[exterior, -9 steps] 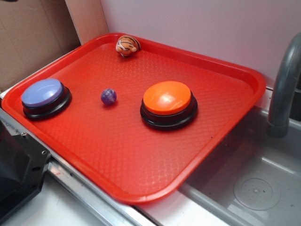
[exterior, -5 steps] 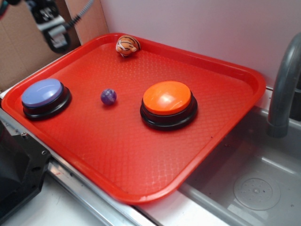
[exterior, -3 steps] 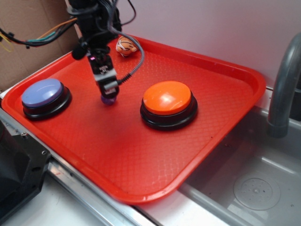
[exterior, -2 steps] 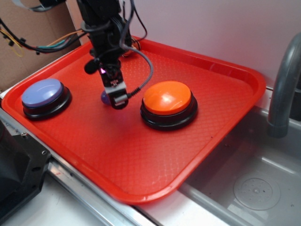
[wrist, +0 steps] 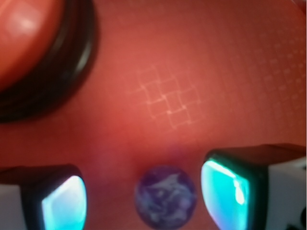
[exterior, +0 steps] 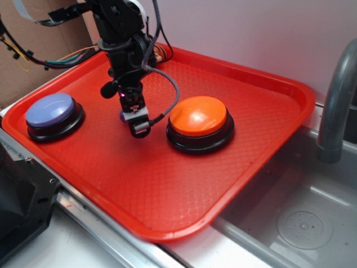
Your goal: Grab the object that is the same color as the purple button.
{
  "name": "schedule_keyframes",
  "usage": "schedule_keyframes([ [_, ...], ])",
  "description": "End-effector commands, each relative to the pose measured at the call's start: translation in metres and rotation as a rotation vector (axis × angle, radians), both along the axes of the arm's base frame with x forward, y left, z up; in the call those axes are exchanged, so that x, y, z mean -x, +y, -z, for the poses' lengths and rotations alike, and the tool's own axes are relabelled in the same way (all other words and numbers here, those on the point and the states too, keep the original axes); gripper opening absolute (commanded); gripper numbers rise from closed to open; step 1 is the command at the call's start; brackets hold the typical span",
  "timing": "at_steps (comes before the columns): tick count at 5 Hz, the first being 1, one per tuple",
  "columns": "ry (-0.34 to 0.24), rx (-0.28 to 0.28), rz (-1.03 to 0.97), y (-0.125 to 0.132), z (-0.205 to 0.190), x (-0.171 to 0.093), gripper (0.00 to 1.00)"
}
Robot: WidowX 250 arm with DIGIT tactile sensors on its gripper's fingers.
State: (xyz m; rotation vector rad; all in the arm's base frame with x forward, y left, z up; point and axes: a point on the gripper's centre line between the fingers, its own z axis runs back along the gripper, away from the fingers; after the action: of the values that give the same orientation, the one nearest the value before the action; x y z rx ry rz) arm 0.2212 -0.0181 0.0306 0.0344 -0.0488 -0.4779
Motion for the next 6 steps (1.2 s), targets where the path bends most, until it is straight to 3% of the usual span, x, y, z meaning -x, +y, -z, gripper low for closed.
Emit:
schedule_keyframes([
  [1,-0.002,0.018,-0.010,0.008,0.004,-0.005,1.00],
  [2,0.012,0.017,-0.030,0.013,0.005,0.001,1.00],
  [3,0.013,0.009,-0.060,0.010,0.008,0.003,0.00],
  [5,-0.030,0.002,-0.074,0.011,-0.022,0.009,0.00],
  [6,-0.042,0.004,-0.128,0.008,-0.072,0.019,0.00],
])
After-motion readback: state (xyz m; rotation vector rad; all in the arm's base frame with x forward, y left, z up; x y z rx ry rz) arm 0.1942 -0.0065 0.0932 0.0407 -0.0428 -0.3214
